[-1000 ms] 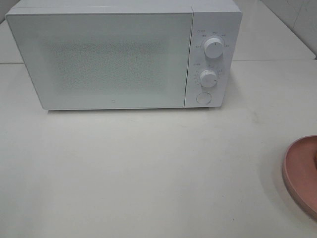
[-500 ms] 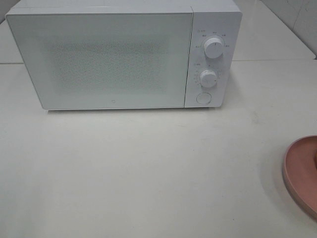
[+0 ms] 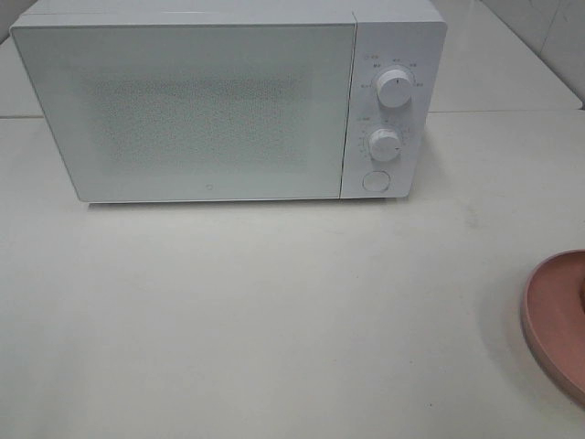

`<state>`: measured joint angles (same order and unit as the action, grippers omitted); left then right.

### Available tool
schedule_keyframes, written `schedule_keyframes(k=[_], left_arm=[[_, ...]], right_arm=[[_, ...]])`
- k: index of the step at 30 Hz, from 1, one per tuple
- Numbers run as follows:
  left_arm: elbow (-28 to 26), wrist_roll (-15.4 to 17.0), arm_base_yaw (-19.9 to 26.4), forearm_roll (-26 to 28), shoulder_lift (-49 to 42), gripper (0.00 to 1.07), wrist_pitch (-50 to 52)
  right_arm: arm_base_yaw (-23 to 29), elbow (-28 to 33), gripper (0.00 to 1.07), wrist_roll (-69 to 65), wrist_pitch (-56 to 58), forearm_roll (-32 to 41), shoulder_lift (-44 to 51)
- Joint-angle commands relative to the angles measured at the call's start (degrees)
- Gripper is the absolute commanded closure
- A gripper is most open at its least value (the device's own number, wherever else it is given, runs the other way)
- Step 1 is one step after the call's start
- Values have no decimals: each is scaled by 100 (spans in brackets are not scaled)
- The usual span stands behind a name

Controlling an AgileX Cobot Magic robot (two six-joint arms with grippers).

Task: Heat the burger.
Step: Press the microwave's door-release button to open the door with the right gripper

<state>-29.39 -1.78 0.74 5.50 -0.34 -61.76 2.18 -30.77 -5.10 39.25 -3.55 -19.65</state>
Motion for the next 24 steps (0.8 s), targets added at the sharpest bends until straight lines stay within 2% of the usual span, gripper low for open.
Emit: schedule_keyframes(k=[1, 18, 24], left_arm=[[-6, 29, -11, -6, -126, 6, 63], [-6, 29, -11, -6, -126, 6, 63], [-6, 29, -11, -6, -126, 6, 63]], right_arm=[[0, -34, 31, -52, -384, -6, -189], [0, -34, 31, -103, -1713, 11, -1662], [0, 74, 31, -189, -2532, -40, -2223]])
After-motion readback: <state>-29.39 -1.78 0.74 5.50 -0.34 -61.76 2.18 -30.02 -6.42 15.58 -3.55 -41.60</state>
